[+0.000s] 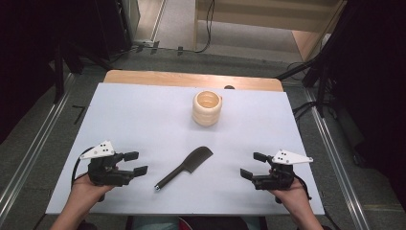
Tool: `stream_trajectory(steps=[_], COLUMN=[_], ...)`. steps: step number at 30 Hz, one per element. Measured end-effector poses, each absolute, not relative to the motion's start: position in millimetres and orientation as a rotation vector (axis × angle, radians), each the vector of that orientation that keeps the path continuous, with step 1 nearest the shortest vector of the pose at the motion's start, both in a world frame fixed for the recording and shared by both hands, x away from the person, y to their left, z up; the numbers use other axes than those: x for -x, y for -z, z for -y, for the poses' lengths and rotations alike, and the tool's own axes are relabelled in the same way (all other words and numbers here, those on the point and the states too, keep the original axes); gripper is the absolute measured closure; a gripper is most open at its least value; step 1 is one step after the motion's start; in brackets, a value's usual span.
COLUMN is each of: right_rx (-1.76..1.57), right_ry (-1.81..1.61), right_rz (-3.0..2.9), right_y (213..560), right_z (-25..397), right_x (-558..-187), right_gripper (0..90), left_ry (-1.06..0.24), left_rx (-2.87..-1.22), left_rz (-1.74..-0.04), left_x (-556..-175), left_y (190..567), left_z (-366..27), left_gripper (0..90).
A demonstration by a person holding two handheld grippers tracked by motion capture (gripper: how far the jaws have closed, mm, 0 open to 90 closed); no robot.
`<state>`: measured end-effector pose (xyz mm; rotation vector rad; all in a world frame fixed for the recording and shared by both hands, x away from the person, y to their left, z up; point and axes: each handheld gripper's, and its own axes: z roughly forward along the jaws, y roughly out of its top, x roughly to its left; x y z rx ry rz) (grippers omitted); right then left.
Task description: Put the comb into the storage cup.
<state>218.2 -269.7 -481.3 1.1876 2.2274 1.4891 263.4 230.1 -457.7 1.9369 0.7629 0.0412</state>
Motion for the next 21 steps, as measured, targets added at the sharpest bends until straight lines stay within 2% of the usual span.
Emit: stream_trajectory(steps=[6, 11, 21], right_rx=[-1.186, -1.186, -1.187], right_ry=[-1.490, -1.486, -1.485], right_rz=[-2.229, -2.231, -2.230], right_y=[481.6, 481.7, 481.9], right_z=[269.7, 269.2, 269.2], right_x=[-218.2, -218.3, -218.3], right_gripper=[11.6, 11.6, 11.7], left_ry=[-0.030, -0.024, 0.006], left_rx=[-1.937, -1.909, -1.902], left_rz=[-0.759, -0.760, -0.761], left_x=[-264.0, -266.5, -273.5], left_y=[457.5, 454.0, 446.5], left_z=[-226.3, -222.9, -205.7], left_gripper=[24.7, 15.2, 15.9])
